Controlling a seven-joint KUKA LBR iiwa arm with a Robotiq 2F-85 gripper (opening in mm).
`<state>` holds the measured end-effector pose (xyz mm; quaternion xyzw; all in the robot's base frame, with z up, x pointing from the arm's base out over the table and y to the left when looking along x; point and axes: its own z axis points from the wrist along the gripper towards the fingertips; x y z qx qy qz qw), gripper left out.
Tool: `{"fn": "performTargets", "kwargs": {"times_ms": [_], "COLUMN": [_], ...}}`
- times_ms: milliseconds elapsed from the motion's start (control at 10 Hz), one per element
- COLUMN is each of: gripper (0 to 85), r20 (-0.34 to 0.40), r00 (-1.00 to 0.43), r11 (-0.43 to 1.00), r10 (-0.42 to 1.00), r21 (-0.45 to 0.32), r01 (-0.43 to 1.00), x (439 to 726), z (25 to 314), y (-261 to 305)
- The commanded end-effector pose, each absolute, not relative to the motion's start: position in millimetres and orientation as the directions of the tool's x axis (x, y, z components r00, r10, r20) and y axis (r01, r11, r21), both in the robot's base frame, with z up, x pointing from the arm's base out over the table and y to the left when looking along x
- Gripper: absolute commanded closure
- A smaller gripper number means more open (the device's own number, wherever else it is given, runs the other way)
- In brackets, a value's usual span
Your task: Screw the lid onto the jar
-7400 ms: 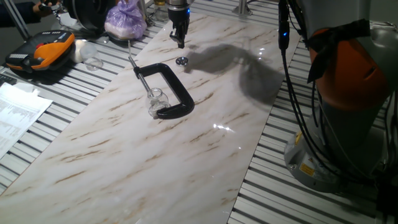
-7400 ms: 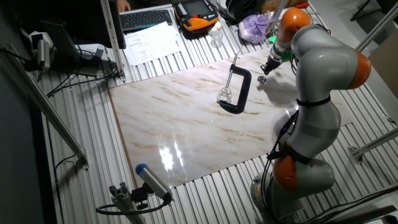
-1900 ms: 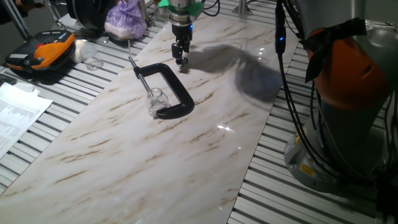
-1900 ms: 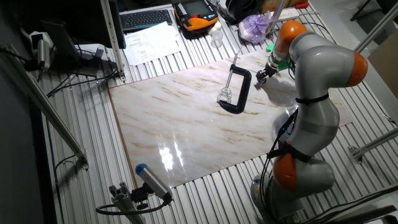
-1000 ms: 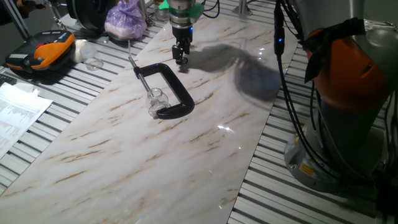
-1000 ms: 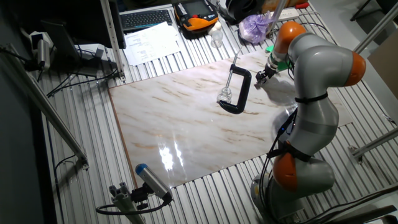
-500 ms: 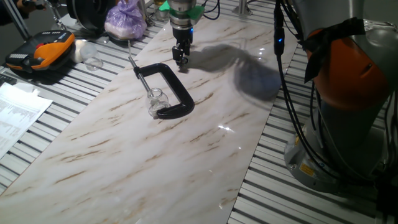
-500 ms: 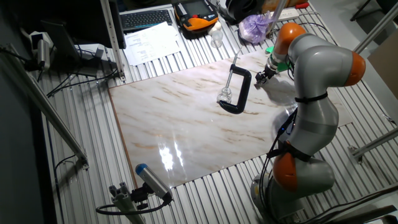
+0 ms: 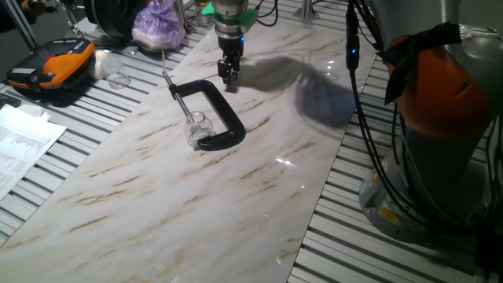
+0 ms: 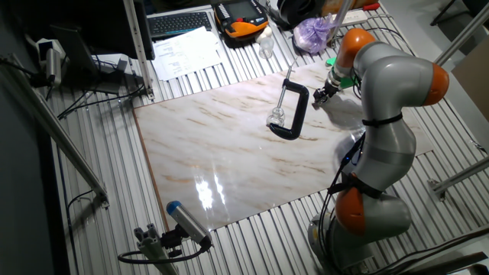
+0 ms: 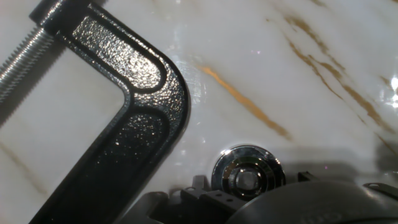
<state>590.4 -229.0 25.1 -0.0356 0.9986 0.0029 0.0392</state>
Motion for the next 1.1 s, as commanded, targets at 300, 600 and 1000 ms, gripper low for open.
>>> {"fn": "performTargets", "kwargs": {"times_ms": [300, 600, 1000], "gripper": [17.0, 17.0, 17.0], "r20": [-0.077, -0.077, -0.077], "r00": [-0.995, -0.995, -0.995], "r11": [0.998, 0.998, 0.998], "r10": [-0.068, -0.068, -0.069], "r21": [0.0, -0.003, -0.003], "r01": [-0.068, -0.068, -0.069], "x": [590.3, 590.1, 589.9], "z": [23.6, 21.8, 21.7], "y": [-229.0, -229.7, -230.3]}}
